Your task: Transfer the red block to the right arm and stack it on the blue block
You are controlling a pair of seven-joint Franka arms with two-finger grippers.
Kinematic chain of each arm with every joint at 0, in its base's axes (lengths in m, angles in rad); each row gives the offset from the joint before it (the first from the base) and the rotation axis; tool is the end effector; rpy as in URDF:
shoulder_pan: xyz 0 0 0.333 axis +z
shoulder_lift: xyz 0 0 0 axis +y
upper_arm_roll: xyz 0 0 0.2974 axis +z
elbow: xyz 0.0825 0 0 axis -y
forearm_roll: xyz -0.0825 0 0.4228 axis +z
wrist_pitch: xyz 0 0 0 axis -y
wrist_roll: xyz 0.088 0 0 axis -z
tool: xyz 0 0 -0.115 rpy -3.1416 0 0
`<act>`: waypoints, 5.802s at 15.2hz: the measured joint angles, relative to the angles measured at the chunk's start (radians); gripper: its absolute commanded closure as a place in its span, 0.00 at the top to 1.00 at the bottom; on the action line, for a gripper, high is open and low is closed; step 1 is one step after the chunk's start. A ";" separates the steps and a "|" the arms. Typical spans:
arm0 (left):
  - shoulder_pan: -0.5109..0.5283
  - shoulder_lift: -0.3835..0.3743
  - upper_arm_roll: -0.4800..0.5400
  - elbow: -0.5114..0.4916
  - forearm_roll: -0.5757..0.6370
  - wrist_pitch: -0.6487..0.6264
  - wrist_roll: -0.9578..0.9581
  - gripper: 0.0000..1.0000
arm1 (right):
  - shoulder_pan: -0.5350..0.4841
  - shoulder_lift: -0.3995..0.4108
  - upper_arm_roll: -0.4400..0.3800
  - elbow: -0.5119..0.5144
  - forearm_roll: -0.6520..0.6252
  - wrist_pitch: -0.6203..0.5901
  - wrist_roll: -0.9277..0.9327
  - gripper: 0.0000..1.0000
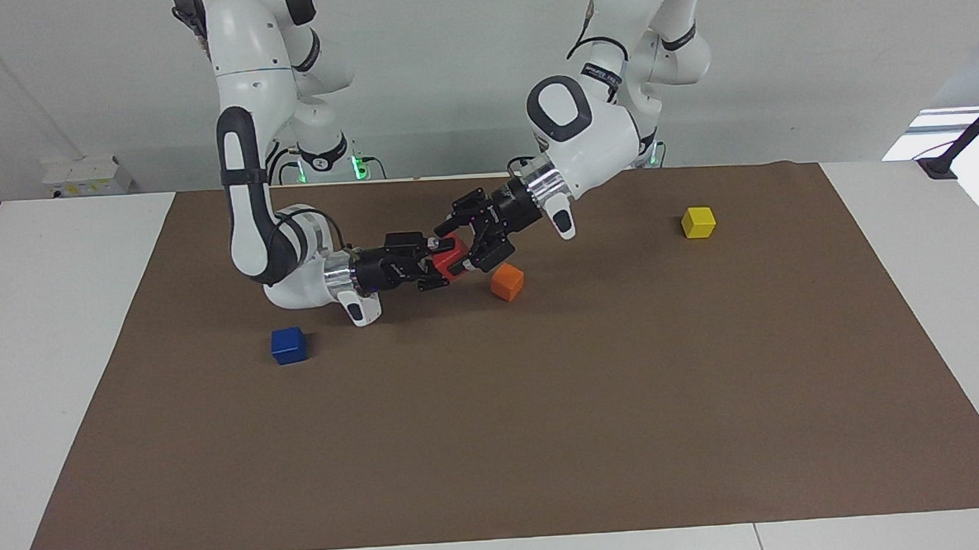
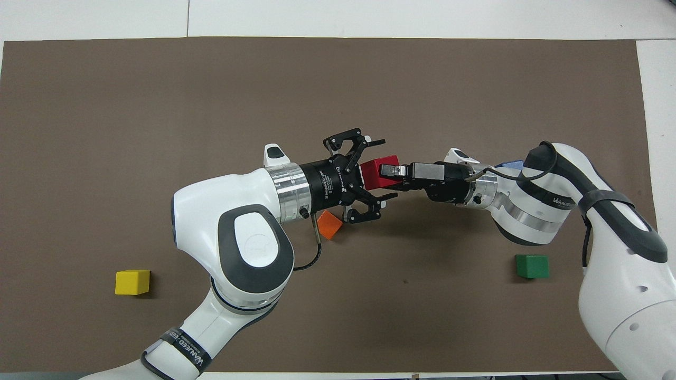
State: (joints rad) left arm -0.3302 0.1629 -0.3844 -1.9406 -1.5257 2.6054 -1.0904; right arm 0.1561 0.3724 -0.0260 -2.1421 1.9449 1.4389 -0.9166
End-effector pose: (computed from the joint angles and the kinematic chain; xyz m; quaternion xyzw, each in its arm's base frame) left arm 0.5138 -0.4136 0.4036 0.5788 0.6107 -0.2973 0.4512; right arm 0.5591 0.1913 0.2536 -0.5859 0.0396 -0.0242 0.8091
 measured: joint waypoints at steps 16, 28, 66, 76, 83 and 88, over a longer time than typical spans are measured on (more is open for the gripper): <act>0.370 -0.001 0.013 -0.004 0.478 -0.330 0.212 1.00 | 0.000 -0.034 0.001 0.009 0.007 0.133 0.008 0.00; 0.508 -0.004 0.014 0.148 1.193 -0.700 0.651 1.00 | 0.083 -0.219 0.001 0.127 -0.261 0.736 0.386 0.00; 0.357 -0.178 0.224 0.293 1.527 -1.062 1.017 1.00 | -0.135 0.029 -0.028 0.510 -1.853 0.340 0.696 0.00; 0.308 -0.177 0.265 0.295 1.528 -1.046 1.020 1.00 | -0.124 0.004 -0.029 0.443 -1.872 0.339 0.903 0.00; 0.308 -0.177 0.269 0.293 1.531 -1.040 1.021 1.00 | -0.122 0.003 -0.029 0.436 -1.935 0.353 0.906 0.00; 0.308 -0.177 0.265 0.293 1.531 -1.032 1.021 1.00 | -0.091 0.003 -0.026 0.434 -1.935 0.392 0.906 0.00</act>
State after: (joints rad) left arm -0.0226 -0.0141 -0.1193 -1.6477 0.0056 1.5733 -0.0693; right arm 0.0647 0.3749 -0.0519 -1.7076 0.0095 1.8305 -0.0108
